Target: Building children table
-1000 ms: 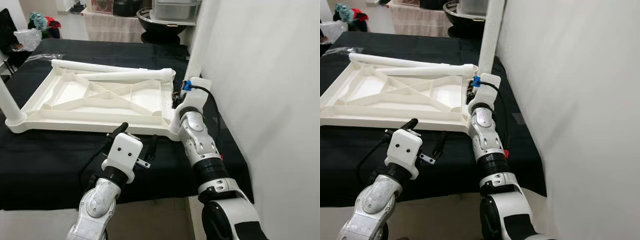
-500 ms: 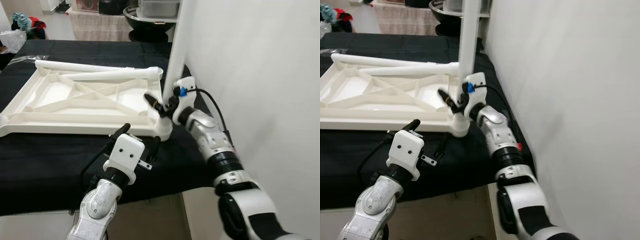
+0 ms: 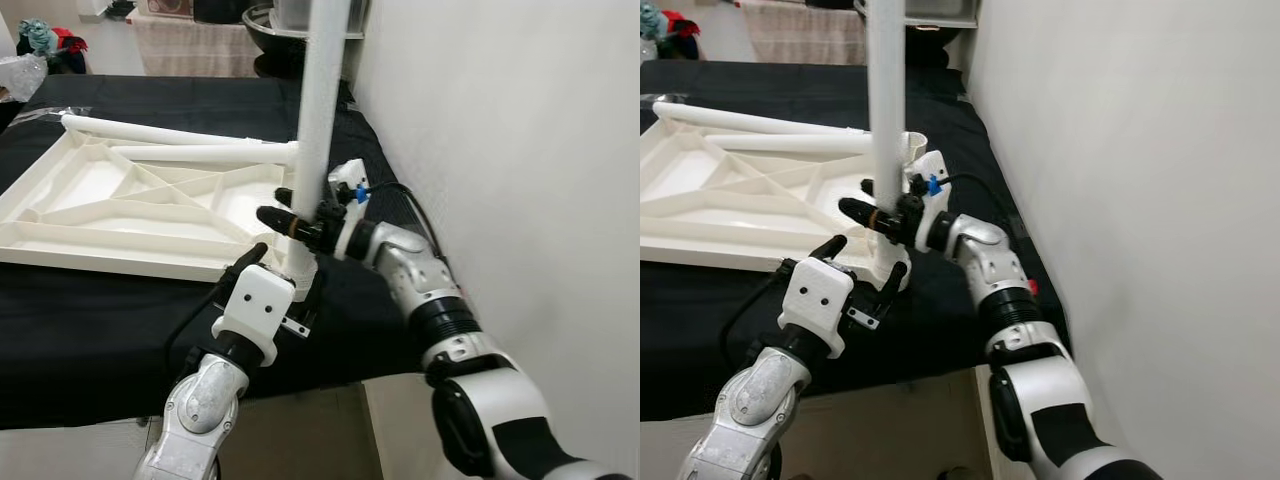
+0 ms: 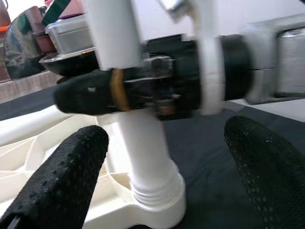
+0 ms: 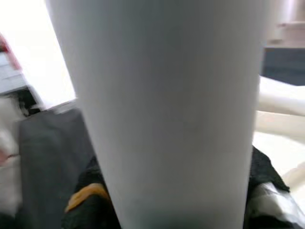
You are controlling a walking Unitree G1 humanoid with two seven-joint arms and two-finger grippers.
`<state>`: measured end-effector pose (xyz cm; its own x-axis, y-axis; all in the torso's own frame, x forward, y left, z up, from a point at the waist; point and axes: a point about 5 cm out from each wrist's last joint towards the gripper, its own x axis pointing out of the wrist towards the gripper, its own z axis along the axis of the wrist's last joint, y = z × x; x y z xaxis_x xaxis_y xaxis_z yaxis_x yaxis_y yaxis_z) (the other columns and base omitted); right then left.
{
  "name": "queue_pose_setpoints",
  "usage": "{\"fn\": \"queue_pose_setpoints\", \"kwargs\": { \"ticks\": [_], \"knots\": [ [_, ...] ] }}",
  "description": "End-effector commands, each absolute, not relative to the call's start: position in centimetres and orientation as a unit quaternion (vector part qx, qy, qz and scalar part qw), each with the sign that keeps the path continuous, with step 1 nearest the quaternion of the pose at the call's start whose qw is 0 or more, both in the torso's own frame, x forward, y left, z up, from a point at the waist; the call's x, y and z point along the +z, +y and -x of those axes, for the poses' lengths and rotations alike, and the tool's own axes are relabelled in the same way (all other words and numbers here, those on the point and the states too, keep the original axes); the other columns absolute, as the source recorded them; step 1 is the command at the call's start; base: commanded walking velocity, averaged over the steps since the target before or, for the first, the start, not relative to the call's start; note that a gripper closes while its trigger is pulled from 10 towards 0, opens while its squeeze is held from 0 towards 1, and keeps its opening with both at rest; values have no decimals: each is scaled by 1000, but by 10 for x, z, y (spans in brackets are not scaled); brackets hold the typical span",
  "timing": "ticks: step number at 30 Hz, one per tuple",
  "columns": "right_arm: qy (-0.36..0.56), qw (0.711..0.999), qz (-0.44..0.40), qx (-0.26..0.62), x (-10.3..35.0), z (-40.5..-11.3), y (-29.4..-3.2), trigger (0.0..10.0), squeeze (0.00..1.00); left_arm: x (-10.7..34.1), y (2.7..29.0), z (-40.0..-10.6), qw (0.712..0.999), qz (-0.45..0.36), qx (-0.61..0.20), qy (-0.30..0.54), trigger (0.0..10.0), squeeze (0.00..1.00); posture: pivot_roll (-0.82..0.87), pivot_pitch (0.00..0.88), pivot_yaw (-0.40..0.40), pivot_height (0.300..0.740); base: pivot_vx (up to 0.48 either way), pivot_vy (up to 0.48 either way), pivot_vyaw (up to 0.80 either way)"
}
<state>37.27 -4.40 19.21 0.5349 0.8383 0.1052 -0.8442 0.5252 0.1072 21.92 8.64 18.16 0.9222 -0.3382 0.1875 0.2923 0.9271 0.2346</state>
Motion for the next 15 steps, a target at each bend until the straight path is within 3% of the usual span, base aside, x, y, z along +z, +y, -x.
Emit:
{"fn": "queue_pose_setpoints", "kwargs": {
  "ticks": [1,7,9,10,11,13,15],
  "knots": [
    [-26,896,-81,435,195,-378,-41,0,0,181,87,-218,975,-101,-162,-110,10000,0,85,39,-111,740,0,0,0],
    [-24,942,-65,327,196,-387,-46,0,0,181,87,-219,976,-102,-161,-110,10000,0,82,39,-110,740,0,0,0],
    [-8,992,-58,113,196,-398,-74,0,0,181,87,-219,976,-103,-159,-111,10000,0,78,41,-106,740,0,0,0],
    [-12,998,-64,-1,197,-398,-91,0,0,181,87,-220,976,-104,-159,-112,10000,0,78,42,-108,740,0,0,0],
    [-12,998,-64,-1,197,-398,-91,0,0,181,87,-220,976,-104,-159,-112,10000,0,78,42,-108,740,0,0,0],
    [-22,991,-80,-106,199,-393,-107,0,0,181,87,-220,976,-105,-158,-112,10000,0,79,42,-107,740,0,0,0],
    [-26,989,-85,-119,200,-391,-108,0,0,181,87,-220,975,-106,-157,-112,10000,0,79,42,-107,740,0,0,0]
  ]
}}
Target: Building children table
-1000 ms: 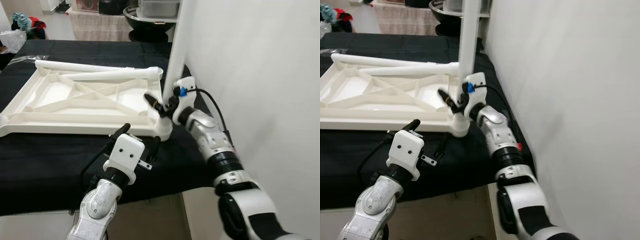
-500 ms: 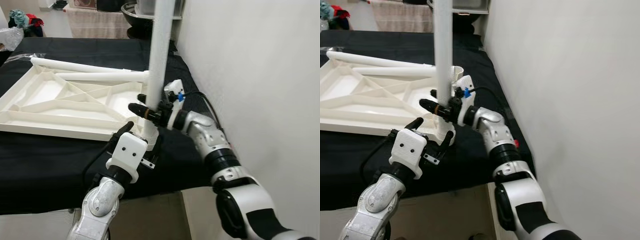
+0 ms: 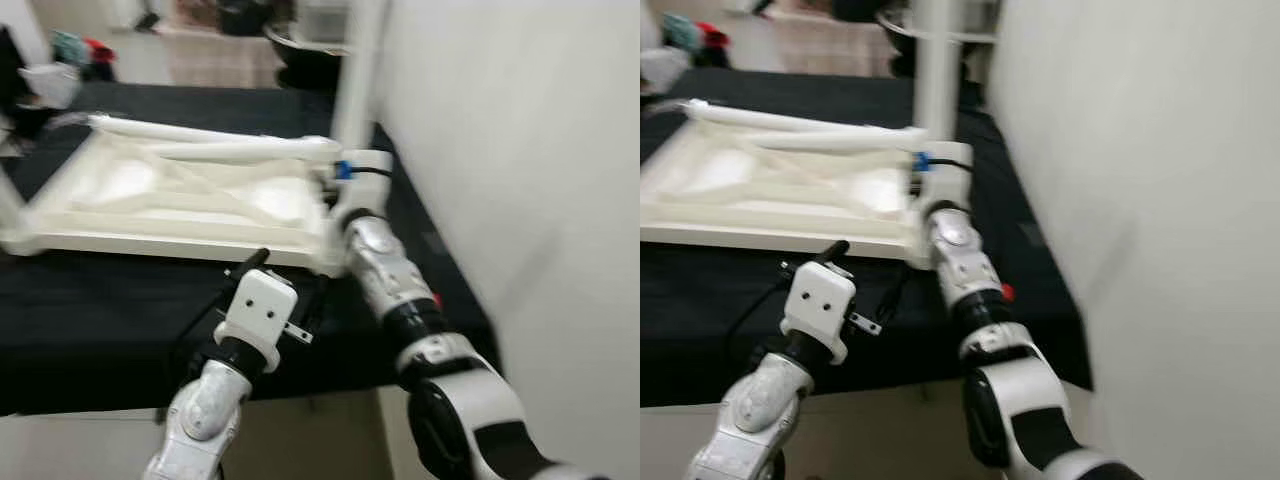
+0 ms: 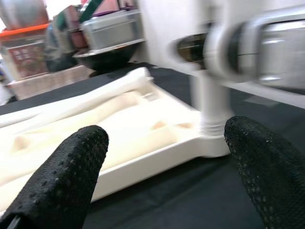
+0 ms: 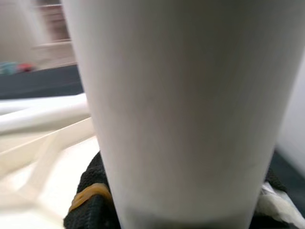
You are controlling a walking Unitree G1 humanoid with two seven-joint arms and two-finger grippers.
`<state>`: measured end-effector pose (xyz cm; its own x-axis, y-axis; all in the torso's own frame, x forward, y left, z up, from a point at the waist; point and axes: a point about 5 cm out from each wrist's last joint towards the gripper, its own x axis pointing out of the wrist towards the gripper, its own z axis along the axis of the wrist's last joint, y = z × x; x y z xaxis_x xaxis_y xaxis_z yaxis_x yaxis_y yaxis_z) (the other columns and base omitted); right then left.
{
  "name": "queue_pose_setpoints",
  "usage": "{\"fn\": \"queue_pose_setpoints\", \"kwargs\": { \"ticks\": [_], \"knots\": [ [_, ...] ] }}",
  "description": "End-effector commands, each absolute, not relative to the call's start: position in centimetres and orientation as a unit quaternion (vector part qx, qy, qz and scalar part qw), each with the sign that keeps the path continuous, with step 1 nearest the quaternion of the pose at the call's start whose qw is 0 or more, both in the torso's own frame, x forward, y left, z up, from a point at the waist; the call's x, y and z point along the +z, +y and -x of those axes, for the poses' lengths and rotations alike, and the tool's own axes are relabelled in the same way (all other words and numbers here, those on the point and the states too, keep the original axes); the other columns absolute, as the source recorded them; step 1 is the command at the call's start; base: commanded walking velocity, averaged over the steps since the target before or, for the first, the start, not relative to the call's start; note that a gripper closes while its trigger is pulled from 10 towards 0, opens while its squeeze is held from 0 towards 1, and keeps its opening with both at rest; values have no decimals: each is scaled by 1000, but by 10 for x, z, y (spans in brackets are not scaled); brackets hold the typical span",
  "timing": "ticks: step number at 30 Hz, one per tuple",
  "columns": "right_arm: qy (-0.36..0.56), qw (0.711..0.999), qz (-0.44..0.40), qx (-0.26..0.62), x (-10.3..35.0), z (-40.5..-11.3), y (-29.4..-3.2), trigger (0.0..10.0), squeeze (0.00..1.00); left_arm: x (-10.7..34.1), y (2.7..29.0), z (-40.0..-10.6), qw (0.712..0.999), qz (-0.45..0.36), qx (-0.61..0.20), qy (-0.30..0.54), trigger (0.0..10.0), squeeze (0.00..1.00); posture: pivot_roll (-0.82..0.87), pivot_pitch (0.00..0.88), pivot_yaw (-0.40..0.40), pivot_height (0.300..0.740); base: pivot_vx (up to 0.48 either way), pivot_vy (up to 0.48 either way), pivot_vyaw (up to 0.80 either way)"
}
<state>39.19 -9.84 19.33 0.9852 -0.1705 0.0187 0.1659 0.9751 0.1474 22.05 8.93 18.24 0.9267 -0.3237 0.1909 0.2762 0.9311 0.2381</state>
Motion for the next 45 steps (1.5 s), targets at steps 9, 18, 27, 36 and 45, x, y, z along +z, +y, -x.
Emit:
{"fn": "queue_pose_setpoints", "kwargs": {
  "ticks": [9,18,27,36,45],
  "knots": [
    [-34,994,-103,-16,206,-393,-72,10000,1000,180,86,-220,975,-107,-160,-111,10000,0,77,40,-106,740,0,0,0],
    [-36,978,-141,149,215,-386,-40,10000,0,181,87,-220,975,-108,-159,-111,10000,0,72,43,-105,740,0,0,0],
    [-81,918,-125,367,227,-378,-38,10000,0,183,86,-220,974,-107,-160,-117,10000,0,74,37,-110,740,0,0,0],
    [-50,828,-62,554,214,-366,-36,10000,0,185,83,-220,973,-103,-166,-122,10000,0,81,28,-111,740,0,0,0],
    [-17,877,8,480,195,-375,-24,0,0,187,83,-219,973,-102,-166,-124,10000,0,85,33,-114,740,0,0,0]
  ]
}}
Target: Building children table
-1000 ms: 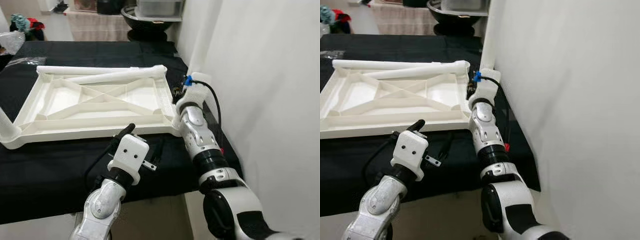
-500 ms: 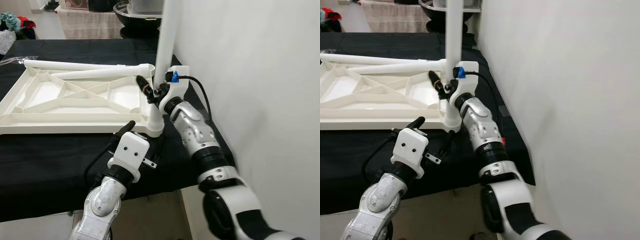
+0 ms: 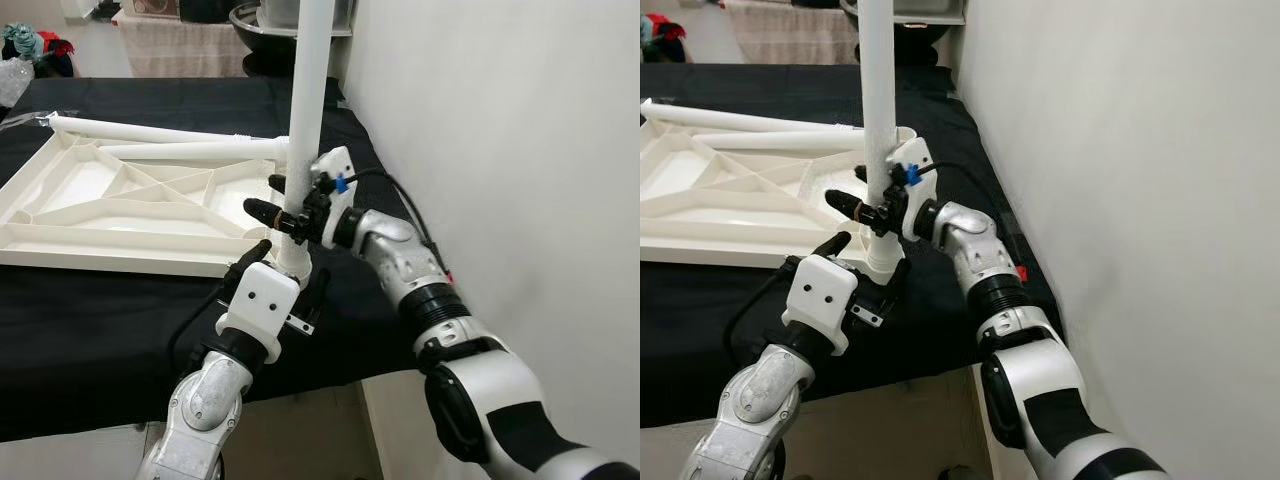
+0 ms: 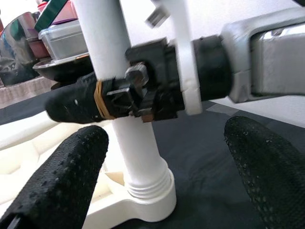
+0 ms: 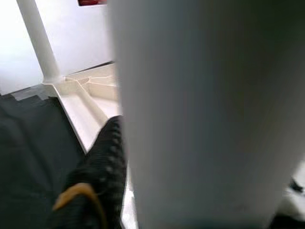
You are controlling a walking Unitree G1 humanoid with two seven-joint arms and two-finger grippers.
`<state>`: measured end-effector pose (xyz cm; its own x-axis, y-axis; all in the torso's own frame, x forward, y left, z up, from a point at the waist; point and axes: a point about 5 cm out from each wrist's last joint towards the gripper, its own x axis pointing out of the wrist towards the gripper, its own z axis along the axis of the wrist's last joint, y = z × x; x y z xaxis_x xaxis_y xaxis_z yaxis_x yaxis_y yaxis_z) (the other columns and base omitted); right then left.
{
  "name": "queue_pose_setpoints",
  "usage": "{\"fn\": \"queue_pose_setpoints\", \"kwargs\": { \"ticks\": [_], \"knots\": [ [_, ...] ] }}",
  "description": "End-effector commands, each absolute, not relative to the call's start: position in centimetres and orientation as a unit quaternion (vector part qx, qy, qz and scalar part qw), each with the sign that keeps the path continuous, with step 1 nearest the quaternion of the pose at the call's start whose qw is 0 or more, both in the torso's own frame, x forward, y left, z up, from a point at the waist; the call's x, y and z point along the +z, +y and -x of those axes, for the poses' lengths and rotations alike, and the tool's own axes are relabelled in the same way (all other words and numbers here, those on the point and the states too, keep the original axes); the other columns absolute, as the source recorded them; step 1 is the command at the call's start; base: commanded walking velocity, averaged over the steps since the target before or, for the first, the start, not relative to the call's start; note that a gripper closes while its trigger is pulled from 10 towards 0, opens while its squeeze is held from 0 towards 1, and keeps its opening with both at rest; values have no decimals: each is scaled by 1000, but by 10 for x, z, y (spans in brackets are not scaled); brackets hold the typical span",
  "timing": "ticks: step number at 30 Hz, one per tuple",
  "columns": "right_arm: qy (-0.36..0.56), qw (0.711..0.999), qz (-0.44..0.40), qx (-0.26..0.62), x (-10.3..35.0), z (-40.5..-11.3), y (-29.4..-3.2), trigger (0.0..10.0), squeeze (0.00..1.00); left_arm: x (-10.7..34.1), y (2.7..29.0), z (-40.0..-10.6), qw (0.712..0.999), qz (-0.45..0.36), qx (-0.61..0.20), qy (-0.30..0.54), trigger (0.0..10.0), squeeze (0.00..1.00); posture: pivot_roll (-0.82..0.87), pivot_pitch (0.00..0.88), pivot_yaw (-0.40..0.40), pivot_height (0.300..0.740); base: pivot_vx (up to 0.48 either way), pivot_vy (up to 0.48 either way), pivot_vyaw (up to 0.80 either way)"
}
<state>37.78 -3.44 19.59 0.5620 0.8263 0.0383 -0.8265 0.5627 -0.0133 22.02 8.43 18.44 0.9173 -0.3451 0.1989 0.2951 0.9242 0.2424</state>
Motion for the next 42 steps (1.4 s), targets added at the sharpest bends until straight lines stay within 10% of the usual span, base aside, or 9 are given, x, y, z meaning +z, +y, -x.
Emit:
{"fn": "queue_pose_setpoints", "kwargs": {
  "ticks": [1,11,21,22,27,28,32,33,42],
  "knots": [
    [-16,874,6,486,194,-374,-23,0,0,187,82,-218,973,-102,-167,-124,10000,0,85,33,-114,740,0,0,0],
    [18,982,-41,186,190,-399,-51,0,0,185,85,-220,974,-106,-161,-120,10000,0,81,42,-112,740,0,0,0],
    [23,989,-70,-130,184,-393,-90,0,0,185,85,-220,974,-111,-161,-119,10000,0,81,45,-110,740,0,0,0],
    [26,990,-80,-115,185,-393,-84,7843,0,184,85,-220,974,-111,-161,-118,10000,0,79,43,-109,740,0,0,0],
    [-8,995,-93,-27,197,-393,-59,10000,0,183,85,-220,974,-111,-163,-115,10000,0,80,39,-110,740,0,0,0],
    [-36,995,-88,11,204,-393,-53,10000,1000,182,85,-219,974,-110,-163,-114,10000,0,79,40,-113,740,0,0,0],
    [-61,991,-101,58,211,-391,-49,10000,1000,182,85,-219,974,-109,-161,-112,10000,0,81,39,-113,740,0,0,0],
    [-75,987,-103,99,216,-388,-45,10000,0,181,86,-219,974,-109,-161,-112,10000,0,81,39,-113,740,0,0,0],
    [-68,909,-67,405,217,-377,-46,10000,0,182,84,-220,973,-109,-166,-115,10000,0,76,27,-108,740,0,0,0]
  ]
}}
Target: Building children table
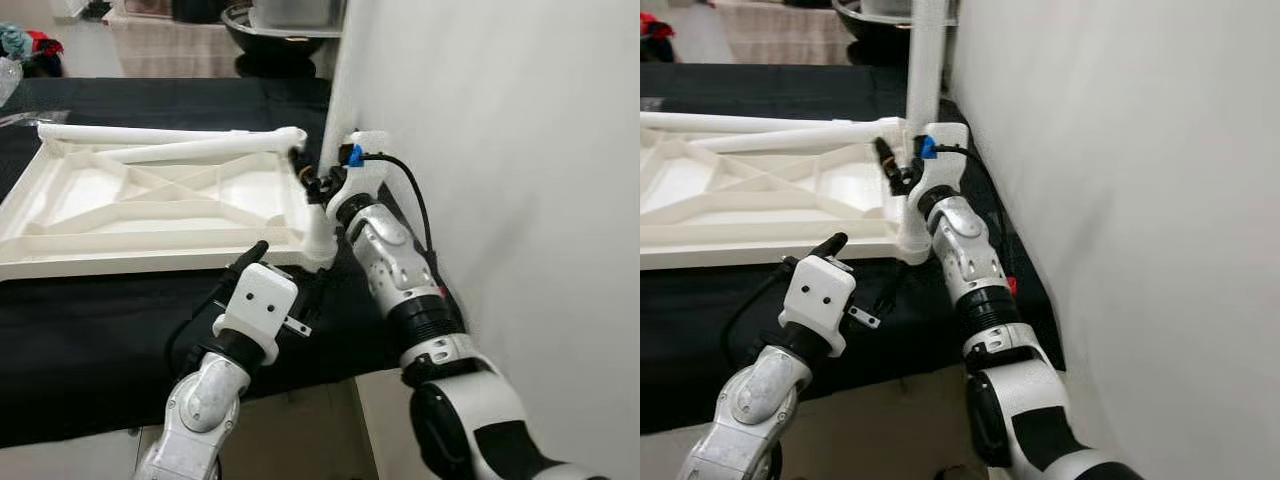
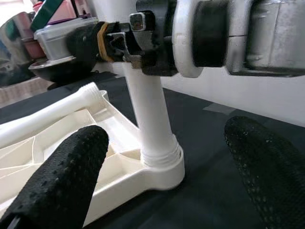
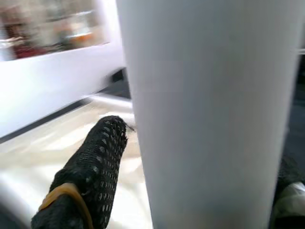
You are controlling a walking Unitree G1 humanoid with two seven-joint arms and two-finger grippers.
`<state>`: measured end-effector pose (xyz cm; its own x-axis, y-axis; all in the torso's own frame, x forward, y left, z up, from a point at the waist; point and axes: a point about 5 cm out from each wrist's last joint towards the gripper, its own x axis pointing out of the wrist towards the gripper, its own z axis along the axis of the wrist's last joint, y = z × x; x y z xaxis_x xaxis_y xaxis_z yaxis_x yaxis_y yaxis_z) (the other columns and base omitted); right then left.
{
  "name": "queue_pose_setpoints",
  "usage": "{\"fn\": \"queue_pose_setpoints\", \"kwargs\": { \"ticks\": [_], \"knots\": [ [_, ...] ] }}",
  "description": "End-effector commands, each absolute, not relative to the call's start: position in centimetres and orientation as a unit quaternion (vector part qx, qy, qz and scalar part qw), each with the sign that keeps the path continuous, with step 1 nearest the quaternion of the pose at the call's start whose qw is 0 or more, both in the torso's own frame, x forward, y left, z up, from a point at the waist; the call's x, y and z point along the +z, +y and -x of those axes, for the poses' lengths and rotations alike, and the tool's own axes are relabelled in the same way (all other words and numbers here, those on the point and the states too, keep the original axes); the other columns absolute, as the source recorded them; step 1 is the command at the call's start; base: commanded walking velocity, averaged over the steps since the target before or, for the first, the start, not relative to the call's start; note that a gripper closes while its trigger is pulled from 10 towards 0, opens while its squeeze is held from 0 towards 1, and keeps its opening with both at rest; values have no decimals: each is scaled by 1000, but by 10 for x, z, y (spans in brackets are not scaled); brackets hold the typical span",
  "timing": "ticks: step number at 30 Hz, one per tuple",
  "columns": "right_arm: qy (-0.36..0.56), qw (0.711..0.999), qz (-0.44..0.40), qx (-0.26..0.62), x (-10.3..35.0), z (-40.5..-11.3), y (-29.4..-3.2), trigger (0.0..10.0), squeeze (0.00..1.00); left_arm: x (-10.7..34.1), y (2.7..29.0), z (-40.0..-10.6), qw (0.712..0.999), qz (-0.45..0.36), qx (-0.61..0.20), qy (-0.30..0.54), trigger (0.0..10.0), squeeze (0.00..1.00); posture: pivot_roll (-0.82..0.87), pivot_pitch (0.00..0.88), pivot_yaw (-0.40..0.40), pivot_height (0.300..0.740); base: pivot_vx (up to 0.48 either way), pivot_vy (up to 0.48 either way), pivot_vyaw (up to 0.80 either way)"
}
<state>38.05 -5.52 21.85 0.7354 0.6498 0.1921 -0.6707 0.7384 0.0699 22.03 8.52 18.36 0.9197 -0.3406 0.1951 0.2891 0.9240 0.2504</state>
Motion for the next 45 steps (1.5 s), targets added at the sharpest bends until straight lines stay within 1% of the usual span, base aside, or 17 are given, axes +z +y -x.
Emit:
{"fn": "queue_pose_setpoints", "kwargs": {
  "ticks": [1,9,10,12,13,22,25,26,27,28,29,36,37,40,41,44,45],
  "knots": [
    [-62,895,-65,437,215,-376,-51,10000,0,182,83,-220,973,-109,-166,-115,10000,0,76,27,-108,740,0,0,0],
    [-33,858,-55,509,203,-373,-51,10000,0,184,84,-219,973,-106,-167,-118,10000,0,83,36,-110,740,0,0,0],
    [-7,866,-40,498,190,-372,-45,588,0,184,85,-219,974,-109,-162,-118,10000,0,88,38,-112,740,0,0,0],
    [5,873,-31,487,184,-373,-43,588,0,184,86,-219,974,-110,-160,-117,10000,0,88,38,-112,740,0,0,0],
    [16,882,-20,471,177,-373,-41,0,0,183,88,-219,974,-114,-158,-114,10000,0,90,40,-113,740,0,0,0],
    [54,949,-27,309,159,-382,-46,0,0,177,97,-221,976,-123,-145,-102,10000,0,88,45,-113,740,0,0,0],
    [52,995,-46,77,164,-394,-78,0,0,176,98,-221,976,-124,-144,-102,10000,0,81,40,-112,740,0,0,0],
    [43,998,-38,9,166,-395,-89,0,0,176,98,-221,976,-124,-144,-102,10000,0,81,40,-112,740,0,0,0],
    [43,998,-38,9,166,-395,-89,0,0,176,98,-221,976,-124,-144,-102,10000,0,81,40,-112,740,0,0,0],
    [17,993,-57,-101,174,-391,-106,0,0,175,97,-221,976,-124,-146,-101,10000,0,81,38,-109,740,0,0,0],
    [8,988,-66,-138,176,-389,-111,0,0,175,96,-221,976,-124,-146,-101,10000,0,81,38,-109,740,0,0,0],
    [0,987,-82,-141,183,-386,-101,0,0,174,95,-221,976,-125,-149,-101,10000,0,81,32,-107,740,0,0,0],
    [1,989,-91,-118,184,-386,-92,10000,0,174,95,-221,976,-125,-150,-101,10000,0,83,23,-107,740,0,0,0],
    [-6,993,-99,-66,187,-387,-79,10000,0,174,95,-220,975,-125,-151,-101,10000,0,82,18,-106,740,0,0,0],
    [-30,993,-108,23,194,-384,-57,10000,1000,174,94,-220,975,-124,-152,-101,10000,0,80,12,-109,740,0,0,0],
    [-37,993,-109,38,197,-382,-51,10000,1000,174,93,-220,975,-123,-153,-101,10000,0,80,12,-109,740,0,0,0],
    [-39,991,-114,62,198,-380,-47,10000,0,173,93,-220,975,-123,-154,-101,10000,0,78,16,-110,740,0,0,0]
  ]
}}
